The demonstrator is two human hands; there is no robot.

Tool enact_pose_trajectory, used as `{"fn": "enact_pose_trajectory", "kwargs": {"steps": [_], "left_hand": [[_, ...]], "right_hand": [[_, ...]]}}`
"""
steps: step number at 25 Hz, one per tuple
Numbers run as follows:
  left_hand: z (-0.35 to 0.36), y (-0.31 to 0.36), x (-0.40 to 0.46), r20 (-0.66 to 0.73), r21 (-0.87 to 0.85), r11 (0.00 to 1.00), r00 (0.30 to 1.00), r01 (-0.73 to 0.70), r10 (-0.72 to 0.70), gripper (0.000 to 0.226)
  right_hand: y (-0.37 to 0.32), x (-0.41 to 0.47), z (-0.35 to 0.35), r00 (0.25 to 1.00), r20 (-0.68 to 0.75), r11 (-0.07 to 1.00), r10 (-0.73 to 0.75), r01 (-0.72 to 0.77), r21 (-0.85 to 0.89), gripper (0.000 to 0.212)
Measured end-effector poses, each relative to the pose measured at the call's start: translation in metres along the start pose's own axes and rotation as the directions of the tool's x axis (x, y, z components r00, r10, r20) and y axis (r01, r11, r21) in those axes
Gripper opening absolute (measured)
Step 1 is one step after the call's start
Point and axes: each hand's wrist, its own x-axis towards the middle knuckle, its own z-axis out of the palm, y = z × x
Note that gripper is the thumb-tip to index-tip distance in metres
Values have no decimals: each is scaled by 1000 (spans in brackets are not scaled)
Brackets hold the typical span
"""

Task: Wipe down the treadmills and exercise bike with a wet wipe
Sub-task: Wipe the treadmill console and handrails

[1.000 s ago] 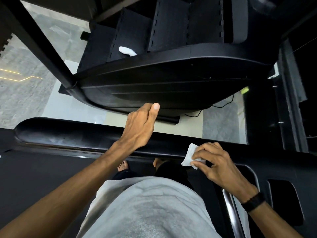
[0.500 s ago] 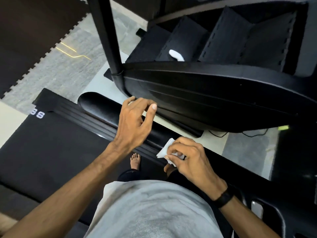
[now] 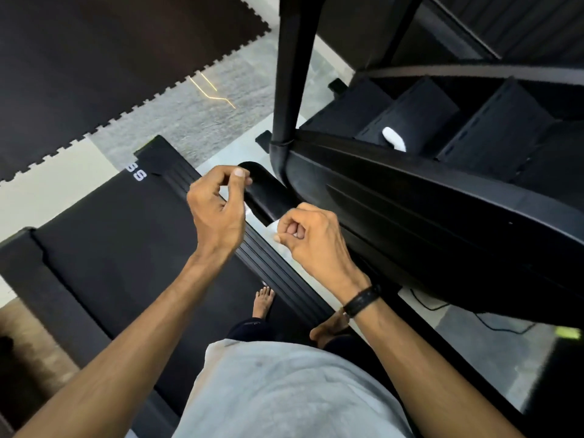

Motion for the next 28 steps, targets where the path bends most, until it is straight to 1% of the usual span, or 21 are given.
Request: {"fn": "enact_pose_trajectory", "kwargs": {"steps": [2,3,6,9,13,15,19,22,24,26,28], "left_hand": [[-6,-5,-6,-109,-72,989,985,129,-137,21],[-10,-9,-9,-140,-87,983,975,164,-175,21],[-19,-19,-20,-145,-109,970,962,218,-232,20],[-22,-16,-28,-135,-118,967,962,224,-239,24],[-16,-12,-33,-104,-137,965,966,222,-236,23],[-14,-8,-34,-88,-149,964,967,223,-237,22],[-13,-2,-32,-81,-154,963,968,221,-235,22],[-14,-2,-29,-78,-143,964,968,224,-237,23],[-15,-2,-29,-72,-131,965,969,225,-236,23],[-17,-4,-29,-74,-131,966,969,225,-236,22],[-18,-8,-28,-79,-133,964,967,230,-241,22]], "right_hand": [[-4,15,3,999,33,1000,9,-10,23,20],[-7,22,3,999,52,999,10,-12,29,20],[-14,42,8,996,89,1000,14,-15,14,20],[-25,64,14,993,115,1000,22,-21,-12,19],[-41,99,18,982,186,999,27,-33,30,19],[-47,117,23,984,176,997,40,-50,53,19],[-43,140,29,983,131,986,125,-138,93,14],[-37,140,28,985,95,980,143,-154,124,11],[-34,130,25,990,94,990,108,-115,82,8],[-28,110,18,992,104,996,70,-75,38,9],[-19,78,5,992,96,995,78,-83,52,10]]}}
